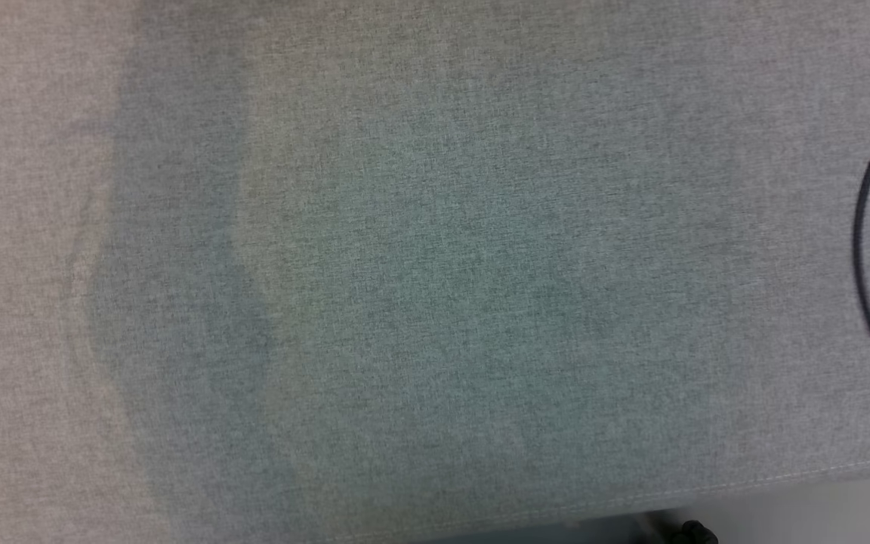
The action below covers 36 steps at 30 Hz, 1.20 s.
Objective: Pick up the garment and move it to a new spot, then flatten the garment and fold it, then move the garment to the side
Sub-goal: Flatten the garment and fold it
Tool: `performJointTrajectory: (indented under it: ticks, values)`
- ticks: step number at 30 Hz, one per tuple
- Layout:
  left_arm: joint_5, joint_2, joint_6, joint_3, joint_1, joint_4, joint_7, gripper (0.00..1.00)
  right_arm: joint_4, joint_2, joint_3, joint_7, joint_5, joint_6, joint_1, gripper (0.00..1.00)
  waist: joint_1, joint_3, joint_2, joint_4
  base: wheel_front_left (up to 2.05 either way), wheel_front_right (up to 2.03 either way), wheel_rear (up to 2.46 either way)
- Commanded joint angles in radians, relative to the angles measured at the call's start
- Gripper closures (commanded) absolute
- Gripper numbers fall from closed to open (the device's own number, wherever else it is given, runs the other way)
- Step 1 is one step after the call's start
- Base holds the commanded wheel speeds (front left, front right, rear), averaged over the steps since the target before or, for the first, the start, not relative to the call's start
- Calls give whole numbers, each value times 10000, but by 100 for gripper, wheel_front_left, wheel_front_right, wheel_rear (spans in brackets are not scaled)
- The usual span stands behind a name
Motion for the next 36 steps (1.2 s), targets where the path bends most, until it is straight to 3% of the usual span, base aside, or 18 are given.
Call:
performJointTrajectory:
  ticks: [1, 3, 8, 13, 18, 22, 28, 36]
  values:
    - [-197, 36, -24, -108, 678, -216, -173, 100, -172, -16, 151, -270, 197, 3, 634, 100, -1, 2, 0, 47, 0, 0, 0]
    - [-203, 307, -24, -321, 1548, -635, -349, 100, -458, -45, 403, -548, 479, 3, 1468, 100, -1, -191, 0, 23, 0, 0, 0]
    - [-741, 709, -15, 194, 4725, -2264, -486, 100, -1781, -208, 964, -1003, 1401, 3, 4234, 100, -1, -903, 0, 5, 0, 0, 0]
    - [-338, 646, 562, 1527, 8912, -4886, -473, 100, -3512, -799, 1306, -1262, 2043, 3, 7636, 100, -1, -1711, 0, 93, 0, 0, 0]
    - [57, 130, 1179, 2385, 12851, -7137, -477, 100, -4871, -1109, 971, -1389, 2374, 3, 10859, 100, -1, -2361, 0, 120, 0, 0, 0]
    - [444, -394, 1503, 2970, 15415, -8208, -477, 100, -5596, -1003, 650, -1433, 2390, 3, 12982, 100, -1, -2828, 0, 128, 0, 0, 0]
    - [729, -1140, 1477, 3314, 18218, -8909, -479, 100, -6346, -979, 19, -1416, 1518, 1, 15277, 100, -1, -3609, 0, 208, 0, 0, 0]
    - [1221, -1690, 1307, 3223, 20101, -9171, -478, 100, -7594, -589, -1625, -438, 136, 1, 17472, 100, -1, -4163, 0, 445, 0, 0, 0]
